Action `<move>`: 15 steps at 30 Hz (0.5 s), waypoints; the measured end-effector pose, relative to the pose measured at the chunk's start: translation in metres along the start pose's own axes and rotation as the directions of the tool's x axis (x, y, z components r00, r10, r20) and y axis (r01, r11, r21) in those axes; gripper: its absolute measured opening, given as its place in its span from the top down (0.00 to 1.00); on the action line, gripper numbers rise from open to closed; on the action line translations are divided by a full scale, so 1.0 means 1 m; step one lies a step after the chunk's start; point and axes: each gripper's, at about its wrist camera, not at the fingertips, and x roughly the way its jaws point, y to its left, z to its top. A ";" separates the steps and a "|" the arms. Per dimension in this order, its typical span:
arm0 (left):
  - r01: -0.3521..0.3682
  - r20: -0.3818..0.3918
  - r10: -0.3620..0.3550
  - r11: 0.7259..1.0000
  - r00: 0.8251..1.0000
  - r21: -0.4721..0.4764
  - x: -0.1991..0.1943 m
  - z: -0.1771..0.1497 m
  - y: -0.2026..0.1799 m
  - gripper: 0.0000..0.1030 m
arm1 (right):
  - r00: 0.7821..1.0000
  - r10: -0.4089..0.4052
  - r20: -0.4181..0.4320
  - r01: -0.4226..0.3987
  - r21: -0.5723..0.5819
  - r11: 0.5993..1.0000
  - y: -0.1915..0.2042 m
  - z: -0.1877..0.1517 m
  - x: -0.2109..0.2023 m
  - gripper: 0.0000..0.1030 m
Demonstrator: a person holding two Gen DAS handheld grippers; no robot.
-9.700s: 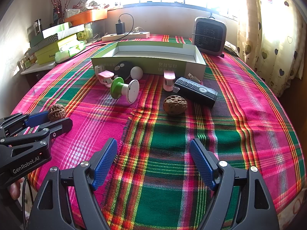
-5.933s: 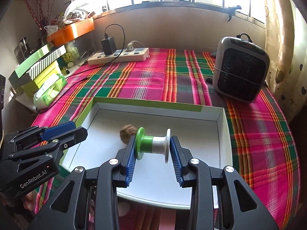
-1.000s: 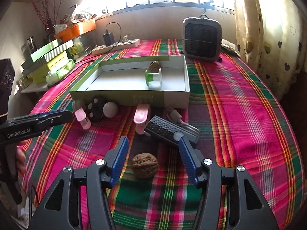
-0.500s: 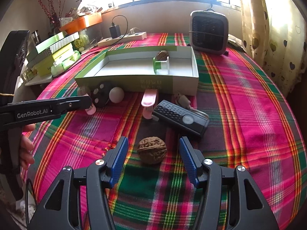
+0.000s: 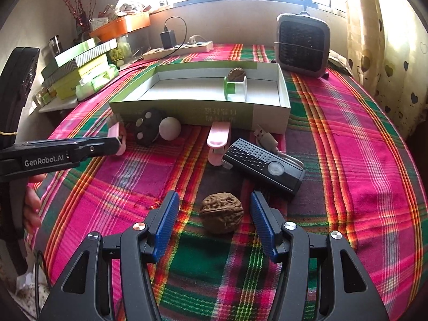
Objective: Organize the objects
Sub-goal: 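Close the right gripper on the walnut while the left gripper grasps the pink clip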
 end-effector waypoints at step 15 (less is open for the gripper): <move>-0.010 0.003 0.010 1.000 1.000 -0.029 -0.007 -0.007 0.019 0.62 | 1.000 -0.011 0.011 0.011 -0.007 1.000 0.002 -0.001 -0.001 0.46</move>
